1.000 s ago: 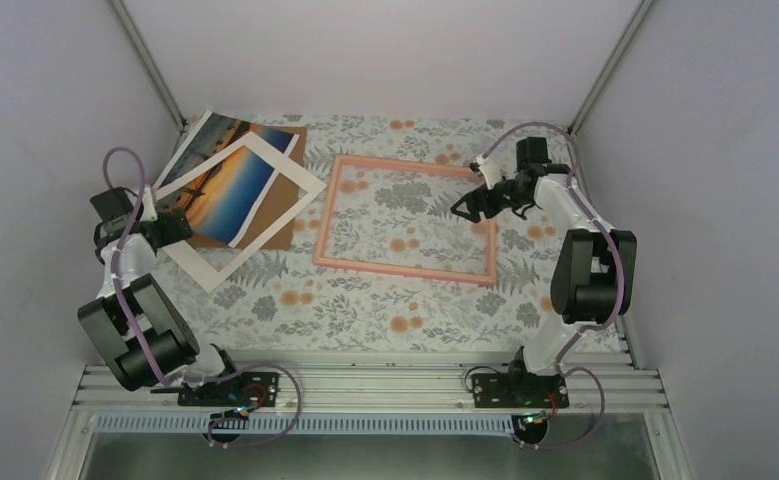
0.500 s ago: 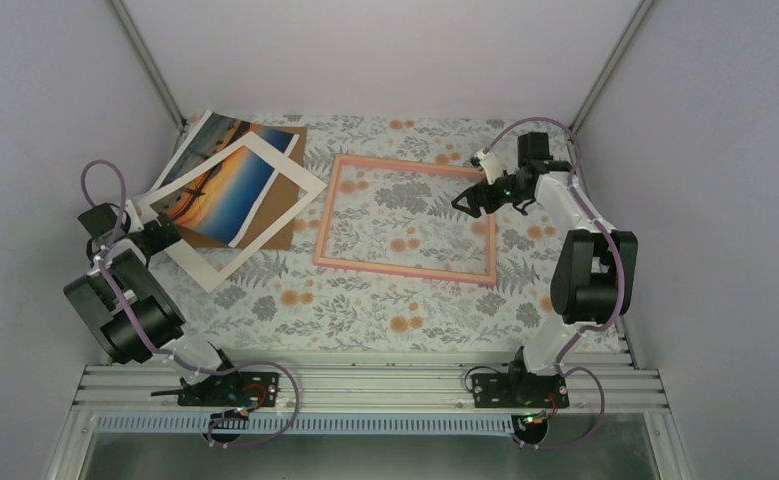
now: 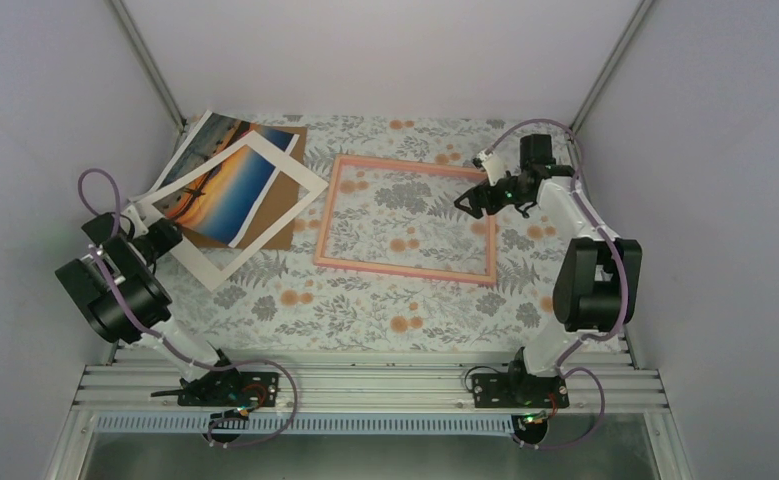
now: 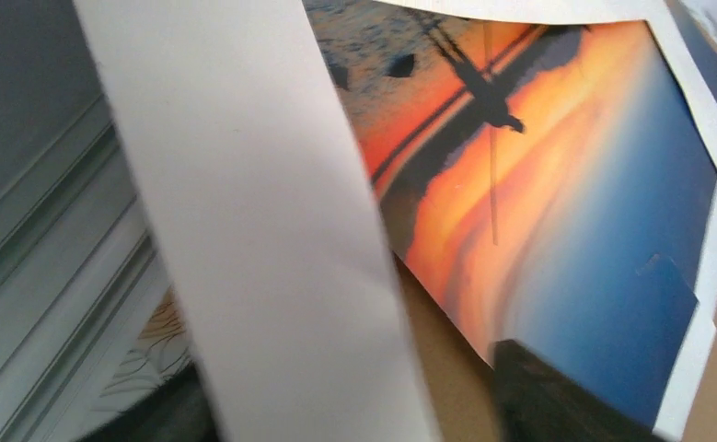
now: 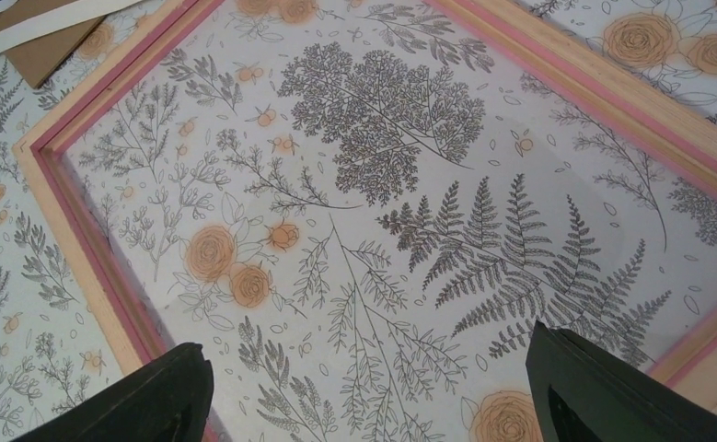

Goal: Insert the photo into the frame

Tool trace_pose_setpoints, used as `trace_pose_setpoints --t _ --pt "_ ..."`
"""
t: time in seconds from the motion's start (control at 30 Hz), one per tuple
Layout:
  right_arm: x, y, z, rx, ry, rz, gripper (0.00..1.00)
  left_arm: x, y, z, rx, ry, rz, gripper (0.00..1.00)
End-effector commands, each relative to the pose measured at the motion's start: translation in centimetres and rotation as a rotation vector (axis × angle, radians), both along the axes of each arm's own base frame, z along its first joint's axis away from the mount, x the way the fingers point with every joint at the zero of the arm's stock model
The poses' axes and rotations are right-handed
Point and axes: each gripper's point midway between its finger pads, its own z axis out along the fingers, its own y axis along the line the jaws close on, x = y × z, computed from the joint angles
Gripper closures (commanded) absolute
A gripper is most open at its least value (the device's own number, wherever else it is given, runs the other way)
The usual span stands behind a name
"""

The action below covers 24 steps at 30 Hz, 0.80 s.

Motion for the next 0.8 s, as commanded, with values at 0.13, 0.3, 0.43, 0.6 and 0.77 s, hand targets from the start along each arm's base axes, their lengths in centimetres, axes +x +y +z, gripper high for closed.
trace_pose_setpoints --t 0.13,0.3,0.43,0.6,0.77 --pt "0.0 0.1 2.4 -0.008 -0.070 -0.019 0.18 1.2 -1.3 4.5 -0.035 -0.176 -0.050 0.80" --pt "0.3 0.2 3.3 0.007 -0.069 -0.043 0.20 1.2 -2.2 9.5 -0.001 -0.254 -0.086 0.98" --pt "1.1 0.5 5.1 0.043 -0.110 -0.064 0.19 1.9 -3.5 15.2 0.070 -0.326 -0.143 0.98" --pt "3.2 1.4 8.5 0.104 -0.176 -0.093 0.15 4.3 -6.7 24.4 0.206 -0.436 -0.216 0.98" --pt "4.6 2.5 9.7 0.199 -0.127 -0.124 0.14 6.9 -9.5 30.6 0.339 -0.417 -0.232 0.98"
